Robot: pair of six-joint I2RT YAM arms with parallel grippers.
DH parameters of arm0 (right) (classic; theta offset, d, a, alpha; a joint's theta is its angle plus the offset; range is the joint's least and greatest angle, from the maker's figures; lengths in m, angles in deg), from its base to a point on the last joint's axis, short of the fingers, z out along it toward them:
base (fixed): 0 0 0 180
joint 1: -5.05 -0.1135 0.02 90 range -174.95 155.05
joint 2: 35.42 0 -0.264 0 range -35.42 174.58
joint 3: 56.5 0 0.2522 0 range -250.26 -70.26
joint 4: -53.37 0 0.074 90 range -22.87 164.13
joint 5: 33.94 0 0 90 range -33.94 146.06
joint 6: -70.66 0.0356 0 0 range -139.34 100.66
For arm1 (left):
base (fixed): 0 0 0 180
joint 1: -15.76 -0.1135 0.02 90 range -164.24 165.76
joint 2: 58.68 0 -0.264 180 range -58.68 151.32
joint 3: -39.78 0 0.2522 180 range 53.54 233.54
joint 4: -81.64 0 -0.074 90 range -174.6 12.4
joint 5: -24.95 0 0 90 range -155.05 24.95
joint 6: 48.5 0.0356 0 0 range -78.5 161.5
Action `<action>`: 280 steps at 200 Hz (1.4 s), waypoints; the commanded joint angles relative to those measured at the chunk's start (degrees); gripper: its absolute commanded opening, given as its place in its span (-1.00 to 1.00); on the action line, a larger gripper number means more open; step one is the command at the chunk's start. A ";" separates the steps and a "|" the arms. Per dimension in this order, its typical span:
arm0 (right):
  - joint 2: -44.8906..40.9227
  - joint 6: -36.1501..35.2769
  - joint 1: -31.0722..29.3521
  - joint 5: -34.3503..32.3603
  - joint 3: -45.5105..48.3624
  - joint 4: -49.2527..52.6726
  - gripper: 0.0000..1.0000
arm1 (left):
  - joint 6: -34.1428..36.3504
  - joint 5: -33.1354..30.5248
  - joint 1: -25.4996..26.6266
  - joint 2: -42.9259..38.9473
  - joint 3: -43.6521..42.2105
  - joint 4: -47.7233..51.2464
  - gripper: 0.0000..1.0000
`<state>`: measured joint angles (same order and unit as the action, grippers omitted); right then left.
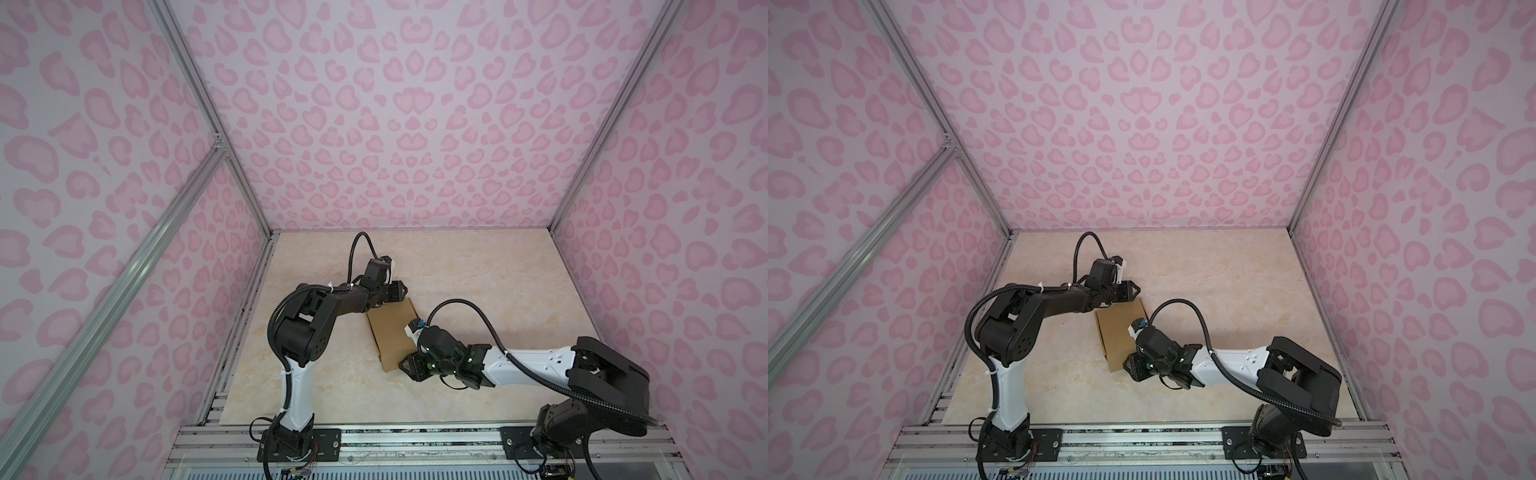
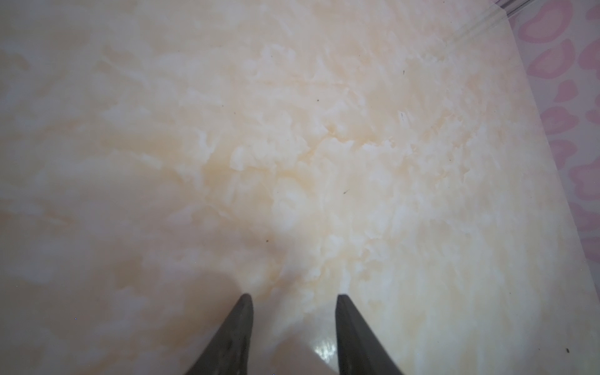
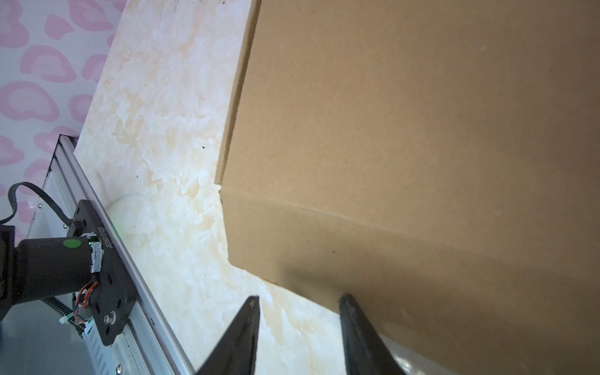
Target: Fold the paper box
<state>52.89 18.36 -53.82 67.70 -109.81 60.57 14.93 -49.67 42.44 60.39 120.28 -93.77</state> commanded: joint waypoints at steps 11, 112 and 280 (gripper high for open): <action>0.78 -0.82 0.10 -0.13 -0.35 -1.89 -0.13 | -0.46 -1.60 0.48 2.48 -2.39 28.01 -0.09; 4.06 -1.43 1.39 0.69 0.73 -8.01 -0.13 | -0.24 -1.58 0.55 2.49 -2.33 28.01 -0.09; 7.01 -5.70 2.35 -3.90 1.36 -16.06 -0.13 | -0.06 -1.67 0.83 2.49 -2.33 28.06 -0.09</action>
<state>59.47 13.90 -51.88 67.83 -109.09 50.25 14.95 -50.09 42.61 60.39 120.28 -93.77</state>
